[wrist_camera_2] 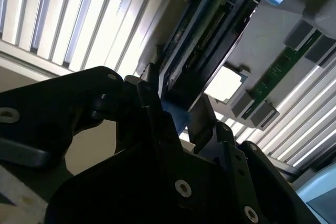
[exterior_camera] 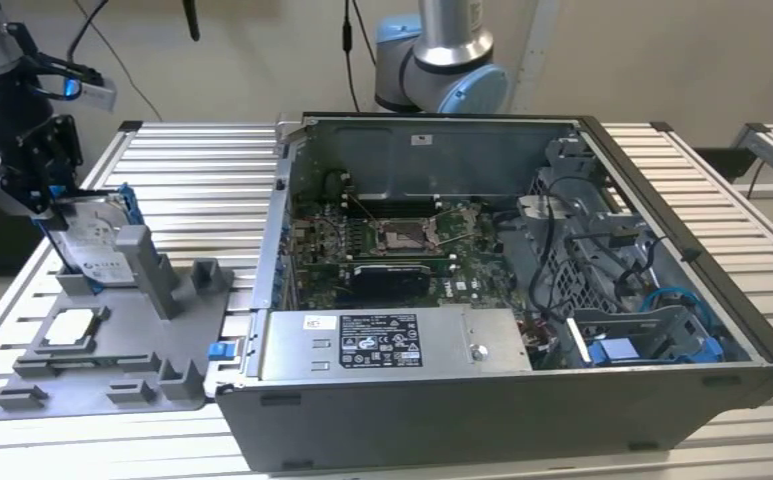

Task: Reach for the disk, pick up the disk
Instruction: 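Pick up the disk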

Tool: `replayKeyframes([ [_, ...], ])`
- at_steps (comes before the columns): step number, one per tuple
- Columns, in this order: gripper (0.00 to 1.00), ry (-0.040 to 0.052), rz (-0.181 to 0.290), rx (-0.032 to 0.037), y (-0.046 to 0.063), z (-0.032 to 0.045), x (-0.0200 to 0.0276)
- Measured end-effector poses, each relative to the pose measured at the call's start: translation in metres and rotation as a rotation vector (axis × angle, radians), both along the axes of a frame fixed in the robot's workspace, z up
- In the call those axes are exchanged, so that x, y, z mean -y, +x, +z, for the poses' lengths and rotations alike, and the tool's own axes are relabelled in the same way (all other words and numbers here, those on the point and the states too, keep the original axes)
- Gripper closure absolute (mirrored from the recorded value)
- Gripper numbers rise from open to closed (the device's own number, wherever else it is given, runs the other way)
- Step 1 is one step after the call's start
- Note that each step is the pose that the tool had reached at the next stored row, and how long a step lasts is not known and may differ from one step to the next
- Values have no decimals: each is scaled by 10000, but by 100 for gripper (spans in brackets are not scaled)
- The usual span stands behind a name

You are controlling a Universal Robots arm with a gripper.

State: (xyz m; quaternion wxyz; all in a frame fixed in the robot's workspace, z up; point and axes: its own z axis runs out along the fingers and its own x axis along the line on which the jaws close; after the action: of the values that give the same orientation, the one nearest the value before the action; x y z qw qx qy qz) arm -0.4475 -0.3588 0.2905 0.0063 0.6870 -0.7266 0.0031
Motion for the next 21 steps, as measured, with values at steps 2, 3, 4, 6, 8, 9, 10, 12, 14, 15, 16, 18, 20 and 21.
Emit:
replayKeyframes([
  [2, 0, 11, 28, 4, -4, -37, 0],
  [3, 0, 17, 42, 5, -5, -55, 0],
  [4, 0, 25, 57, 7, -7, -74, -1],
  [6, 0, 45, 79, 10, -9, -110, -1],
  [8, 0, 84, 102, 13, -10, -145, -1],
  [9, 0, 105, 112, 14, -10, -160, -1],
  [10, 0, 125, 122, 15, -10, -173, -1],
  [12, 0, 142, 140, 14, -11, -187, -1],
  [14, 0, 154, 156, 15, -11, -199, -1],
  [15, 0, 158, 160, 16, -11, -204, -1],
  [16, 0, 161, 161, 16, -11, -209, -1],
  [18, 0, 164, 162, 15, -12, -214, -1],
  [20, 0, 169, 162, 17, -13, -222, -1],
  [21, 0, 170, 162, 17, -13, -224, -1],
])
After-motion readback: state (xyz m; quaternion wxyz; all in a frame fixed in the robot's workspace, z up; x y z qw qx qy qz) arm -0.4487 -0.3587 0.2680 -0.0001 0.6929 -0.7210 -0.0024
